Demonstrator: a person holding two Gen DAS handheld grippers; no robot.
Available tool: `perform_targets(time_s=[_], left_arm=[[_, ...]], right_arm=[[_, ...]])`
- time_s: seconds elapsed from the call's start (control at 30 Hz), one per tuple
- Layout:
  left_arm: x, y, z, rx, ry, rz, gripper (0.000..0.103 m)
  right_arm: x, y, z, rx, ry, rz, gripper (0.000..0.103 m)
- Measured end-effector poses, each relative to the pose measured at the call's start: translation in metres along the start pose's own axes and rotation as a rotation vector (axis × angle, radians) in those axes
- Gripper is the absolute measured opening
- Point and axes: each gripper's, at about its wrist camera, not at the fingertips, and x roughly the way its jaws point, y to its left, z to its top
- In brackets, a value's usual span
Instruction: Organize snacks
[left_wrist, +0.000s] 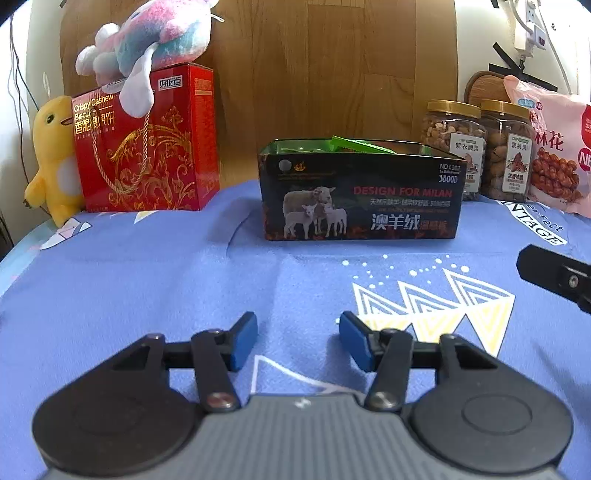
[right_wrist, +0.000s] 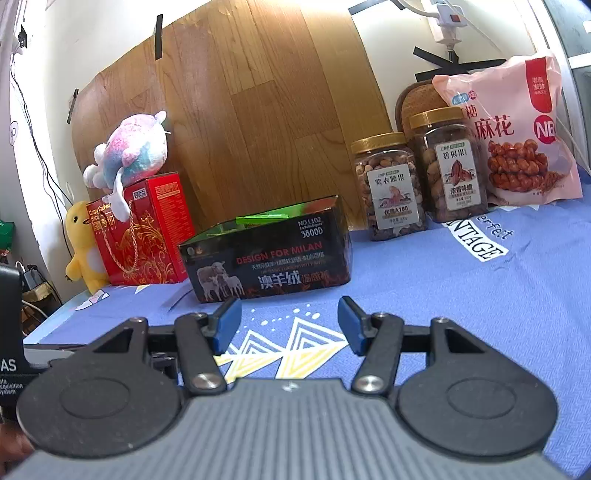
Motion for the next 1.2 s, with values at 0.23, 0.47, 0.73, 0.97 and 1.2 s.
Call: perform_targets(time_s=[0.23,0.47,0.73,0.97,1.2], left_arm=[[0.0009,0.0014,0.0003,-0.008,0.007,-0.008,0.053],[0.0008,0.0017,-0.0003,-0.01,0.006,-0.013,0.058],[-0.0001,0.0012,-0.0002,-0.012,0.004,-0.012,0.064],[-0.0006,0.0003,0.0009,-0.011,0.002,-0.01,0.065],[-0.0007,0.0008,0.0011,-0.009,0.002,-0.011,0.066]], right_arm=[[0.0008,-0.0001,0.0,-0.001,0.007,0.0,0.061],[0.0019,0.0,0.0002,-0.001,0.012,0.0,0.063],[0.0021,-0.0004,0.0004,-0.001,0.012,0.0,0.064],[0.0023,-0.0006,0.0005,0.0,0.012,0.002,0.064],[0.0022,-0.001,0.0008,-0.001,0.012,0.003,0.064]])
